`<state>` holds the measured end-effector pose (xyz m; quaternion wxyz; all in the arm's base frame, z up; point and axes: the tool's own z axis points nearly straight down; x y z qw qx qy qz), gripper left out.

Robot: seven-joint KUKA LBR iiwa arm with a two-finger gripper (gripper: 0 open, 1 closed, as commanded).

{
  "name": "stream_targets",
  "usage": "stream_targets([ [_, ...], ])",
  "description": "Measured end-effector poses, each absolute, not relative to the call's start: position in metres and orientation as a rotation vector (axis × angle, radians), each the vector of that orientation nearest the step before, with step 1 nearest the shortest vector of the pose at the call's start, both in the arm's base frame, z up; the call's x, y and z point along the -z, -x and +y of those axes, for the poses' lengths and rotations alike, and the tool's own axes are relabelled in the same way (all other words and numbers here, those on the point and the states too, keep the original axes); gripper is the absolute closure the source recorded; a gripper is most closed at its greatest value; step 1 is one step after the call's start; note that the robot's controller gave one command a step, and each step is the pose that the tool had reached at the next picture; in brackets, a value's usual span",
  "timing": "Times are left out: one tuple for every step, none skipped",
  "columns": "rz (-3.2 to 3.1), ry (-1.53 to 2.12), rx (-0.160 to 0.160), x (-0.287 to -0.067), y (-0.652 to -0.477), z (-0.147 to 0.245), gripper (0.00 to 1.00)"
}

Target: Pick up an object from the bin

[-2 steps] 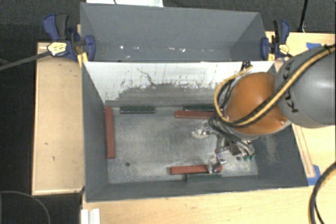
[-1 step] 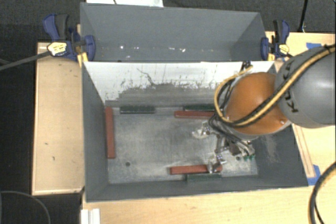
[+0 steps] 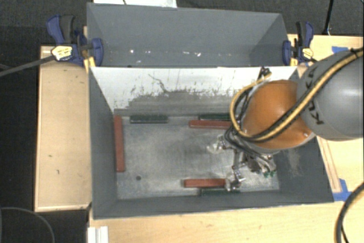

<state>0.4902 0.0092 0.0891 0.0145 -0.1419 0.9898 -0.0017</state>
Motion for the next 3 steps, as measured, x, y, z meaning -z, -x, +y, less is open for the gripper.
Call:
stream_targets([
  [3.112, 0.404, -0.001, -0.083, -0.481, 0.042, 1.0],
  [3.112, 0.403, -0.001, -0.083, -0.481, 0.041, 1.0],
  [3.112, 0.404, 0.0, -0.228, -0.497, 0.025, 1.0],
])
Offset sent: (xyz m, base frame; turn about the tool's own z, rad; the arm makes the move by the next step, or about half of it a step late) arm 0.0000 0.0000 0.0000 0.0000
